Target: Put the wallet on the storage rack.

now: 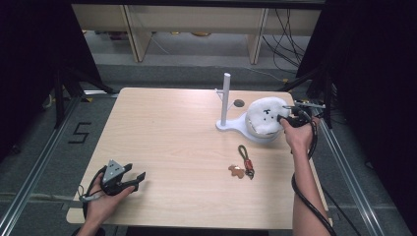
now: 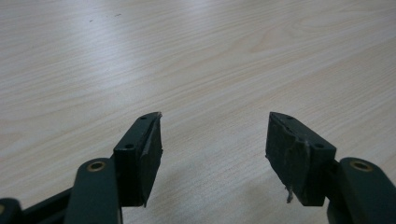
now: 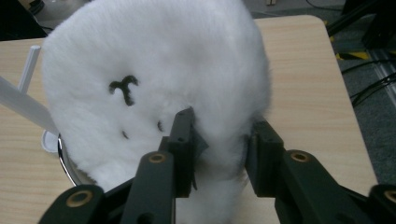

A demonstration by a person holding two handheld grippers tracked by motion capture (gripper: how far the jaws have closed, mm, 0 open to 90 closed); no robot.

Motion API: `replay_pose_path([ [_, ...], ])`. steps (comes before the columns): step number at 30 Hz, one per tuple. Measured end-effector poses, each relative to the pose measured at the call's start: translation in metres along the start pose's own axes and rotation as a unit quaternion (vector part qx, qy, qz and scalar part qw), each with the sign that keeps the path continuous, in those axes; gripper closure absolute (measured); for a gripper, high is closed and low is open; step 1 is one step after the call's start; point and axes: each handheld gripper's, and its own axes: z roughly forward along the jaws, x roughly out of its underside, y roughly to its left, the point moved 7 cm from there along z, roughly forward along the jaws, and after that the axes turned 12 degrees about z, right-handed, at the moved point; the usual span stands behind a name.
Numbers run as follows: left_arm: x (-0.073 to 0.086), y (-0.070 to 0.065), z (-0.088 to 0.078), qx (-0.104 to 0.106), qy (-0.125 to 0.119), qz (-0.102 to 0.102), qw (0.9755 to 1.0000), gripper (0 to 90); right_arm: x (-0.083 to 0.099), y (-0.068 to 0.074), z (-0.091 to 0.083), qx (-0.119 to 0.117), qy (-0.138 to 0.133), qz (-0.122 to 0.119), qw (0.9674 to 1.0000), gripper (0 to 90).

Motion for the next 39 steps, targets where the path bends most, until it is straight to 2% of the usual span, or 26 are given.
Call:
replay_pose_path([
  [1,0.001,0.000,-0.001,-0.003,0.005,-0.005,1.0000,35.6,0.001,0.000,0.000,0.002,0.000,0.012,0.9999,62.7],
  [2,0.000,0.000,0.000,0.002,-0.001,-0.001,1.0000,35.6,0.000,-0.002,-0.001,0.002,-0.003,0.012,0.9999,58.8],
  [4,0.000,0.000,-0.001,-0.003,0.004,-0.002,1.0000,35.6,-0.001,-0.004,-0.001,0.009,-0.013,0.015,0.9998,55.7],
  [9,0.000,0.000,0.000,-0.002,0.001,-0.001,1.0000,35.5,-0.009,-0.005,-0.010,0.002,-0.039,0.030,0.9988,48.8],
  [10,0.000,0.000,-0.001,-0.006,0.003,-0.007,1.0000,35.4,-0.010,-0.004,-0.014,0.008,-0.047,0.052,0.9975,48.9],
  [13,-0.001,0.000,0.000,-0.003,-0.006,-0.004,1.0000,35.2,-0.012,-0.008,-0.017,0.009,-0.050,0.036,0.9980,50.1],
  [15,-0.001,0.000,-0.001,-0.002,-0.011,-0.011,0.9999,35.1,-0.011,-0.005,-0.023,-0.001,-0.038,0.043,0.9984,50.6],
  [16,-0.001,0.000,-0.001,-0.004,-0.011,-0.009,0.9999,34.9,-0.009,-0.003,-0.024,0.001,-0.033,0.057,0.9978,50.6],
  [17,-0.001,0.000,-0.001,-0.004,-0.011,-0.008,0.9999,34.8,-0.009,-0.005,-0.026,-0.003,-0.030,0.039,0.9988,51.4],
  [18,-0.001,-0.001,0.000,-0.003,-0.011,-0.007,0.9999,34.7,-0.005,-0.001,-0.032,-0.012,-0.013,0.065,0.9977,52.2],
  [20,-0.001,-0.001,0.000,-0.003,-0.009,-0.007,0.9999,34.6,-0.004,-0.003,-0.033,-0.003,-0.012,0.060,0.9981,52.7],
  [21,-0.001,-0.001,-0.001,-0.007,-0.005,-0.009,0.9999,34.5,-0.002,-0.001,-0.036,-0.002,-0.001,0.079,0.9969,52.9],
  [23,-0.002,-0.001,0.000,-0.006,-0.006,-0.004,1.0000,34.3,0.001,-0.002,-0.041,-0.010,0.004,0.065,0.9978,53.5],
  [25,-0.002,-0.002,-0.001,-0.007,-0.001,-0.008,0.9999,34.0,0.002,-0.001,-0.043,-0.016,0.010,0.073,0.9971,53.5],
  [26,-0.003,-0.002,0.001,0.001,-0.014,-0.010,0.9999,33.9,0.002,0.001,-0.048,-0.034,0.013,0.087,0.9956,53.7],
  [28,-0.004,-0.002,0.002,0.002,-0.017,-0.004,0.9998,33.8,0.001,0.000,-0.051,-0.032,0.014,0.078,0.9963,53.7],
  [30,-0.003,-0.002,0.001,-0.001,-0.009,-0.004,0.9999,33.7,0.002,0.000,-0.053,-0.030,0.016,0.081,0.9962,53.6],
  [31,-0.004,-0.002,0.001,0.001,-0.014,-0.003,0.9999,33.7,0.006,-0.001,-0.055,-0.029,0.027,0.070,0.9968,53.5],
  [32,-0.004,-0.002,0.001,0.001,-0.014,-0.003,0.9999,33.6,0.006,-0.001,-0.055,-0.029,0.027,0.070,0.9968,53.5],
  [33,-0.003,-0.003,0.001,0.001,-0.014,-0.011,0.9998,33.6,0.011,0.001,-0.055,-0.032,0.042,0.086,0.9949,53.5],
  [34,-0.004,-0.002,0.002,0.004,-0.017,-0.003,0.9998,33.6,0.014,0.000,-0.055,-0.035,0.051,0.083,0.9946,53.5],
  [35,-0.004,-0.002,0.002,0.004,-0.016,-0.007,0.9998,33.6,0.019,0.001,-0.055,-0.041,0.062,0.091,0.9930,53.2],
  [36,-0.005,-0.003,0.002,0.009,-0.021,0.001,0.9997,33.1,0.028,0.002,-0.054,-0.046,0.078,0.111,0.9897,50.9],
  [37,-0.005,-0.003,0.002,0.009,-0.021,0.001,0.9997,32.9,0.028,0.002,-0.054,-0.046,0.078,0.111,0.9897,50.9],
  [38,-0.006,-0.004,0.002,0.012,-0.019,0.003,0.9997,32.9,0.031,-0.003,-0.051,-0.050,0.076,0.083,0.9924,50.1],
  [39,-0.007,-0.007,0.002,0.018,-0.021,-0.010,0.9996,32.7,0.040,0.002,-0.053,-0.046,0.098,0.115,0.9874,48.8],
])
